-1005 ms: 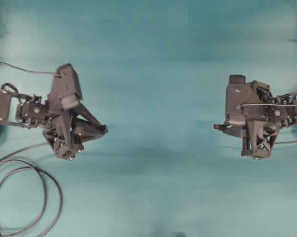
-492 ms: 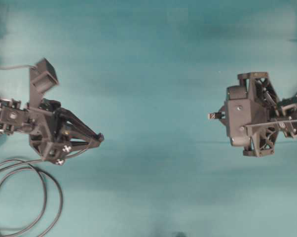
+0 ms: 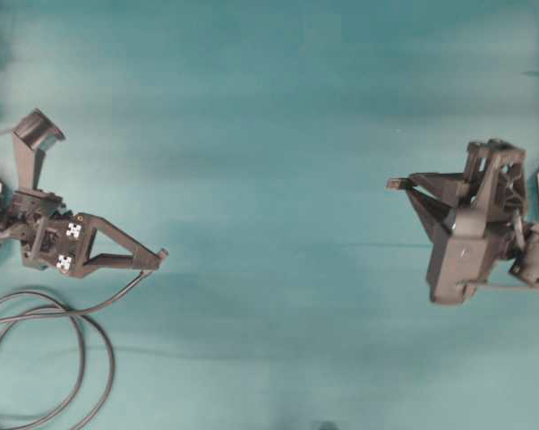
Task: Insert the USB using both arms.
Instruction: 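Raise and rotate both grippers, pointing the connectors toward each other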
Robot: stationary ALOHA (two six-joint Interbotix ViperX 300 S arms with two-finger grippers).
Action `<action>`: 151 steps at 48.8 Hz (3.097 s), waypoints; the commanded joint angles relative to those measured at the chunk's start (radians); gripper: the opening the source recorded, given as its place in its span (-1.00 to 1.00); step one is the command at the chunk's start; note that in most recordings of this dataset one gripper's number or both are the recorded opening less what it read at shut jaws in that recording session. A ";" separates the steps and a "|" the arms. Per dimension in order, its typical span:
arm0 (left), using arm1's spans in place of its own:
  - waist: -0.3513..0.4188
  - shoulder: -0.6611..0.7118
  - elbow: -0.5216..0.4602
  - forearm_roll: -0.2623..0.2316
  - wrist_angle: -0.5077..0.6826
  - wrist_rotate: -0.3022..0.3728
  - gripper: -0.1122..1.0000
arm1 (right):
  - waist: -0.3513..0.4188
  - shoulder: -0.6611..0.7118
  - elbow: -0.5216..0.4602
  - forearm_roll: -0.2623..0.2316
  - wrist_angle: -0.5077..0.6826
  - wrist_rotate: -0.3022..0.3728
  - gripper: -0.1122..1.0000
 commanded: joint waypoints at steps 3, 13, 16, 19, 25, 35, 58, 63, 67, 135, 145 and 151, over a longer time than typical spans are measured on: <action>-0.006 0.077 -0.017 0.089 -0.147 -0.135 -0.39 | 0.015 0.063 -0.051 -0.051 0.009 0.003 -0.42; 0.021 0.268 -0.066 0.166 -0.428 -0.215 -0.39 | 0.043 0.107 -0.084 -0.081 0.008 -0.018 -0.42; 0.041 0.330 -0.094 0.195 -0.480 -0.215 -0.39 | 0.048 0.106 -0.089 -0.081 0.008 -0.031 -0.42; 0.058 0.387 -0.127 0.227 -0.526 -0.222 -0.39 | 0.049 0.107 -0.092 -0.083 0.005 -0.051 -0.42; 0.100 0.489 -0.206 0.288 -0.661 -0.276 -0.39 | 0.049 0.106 -0.103 -0.083 -0.003 -0.126 -0.42; 0.186 0.583 -0.241 0.394 -0.816 -0.431 -0.39 | 0.049 0.107 -0.101 -0.083 -0.003 -0.235 -0.42; 0.284 0.641 -0.305 0.505 -0.816 -0.471 -0.39 | 0.049 0.106 -0.087 -0.218 -0.049 -0.236 -0.42; 0.285 0.664 -0.321 0.520 -0.827 -0.483 -0.39 | 0.049 0.106 -0.075 -0.261 -0.069 -0.236 -0.42; 0.290 0.680 -0.330 0.528 -0.831 -0.497 -0.39 | 0.049 0.106 -0.057 -0.284 -0.084 -0.235 -0.42; 0.307 0.801 -0.494 0.560 -0.882 -0.526 -0.39 | 0.006 0.025 -0.037 -0.471 -0.241 -0.242 -0.42; 0.307 0.808 -0.500 0.561 -0.899 -0.526 -0.39 | 0.008 0.026 -0.043 -0.471 -0.279 -0.250 -0.42; 0.307 0.808 -0.502 0.561 -0.899 -0.526 -0.39 | 0.006 0.026 -0.043 -0.471 -0.288 -0.270 -0.42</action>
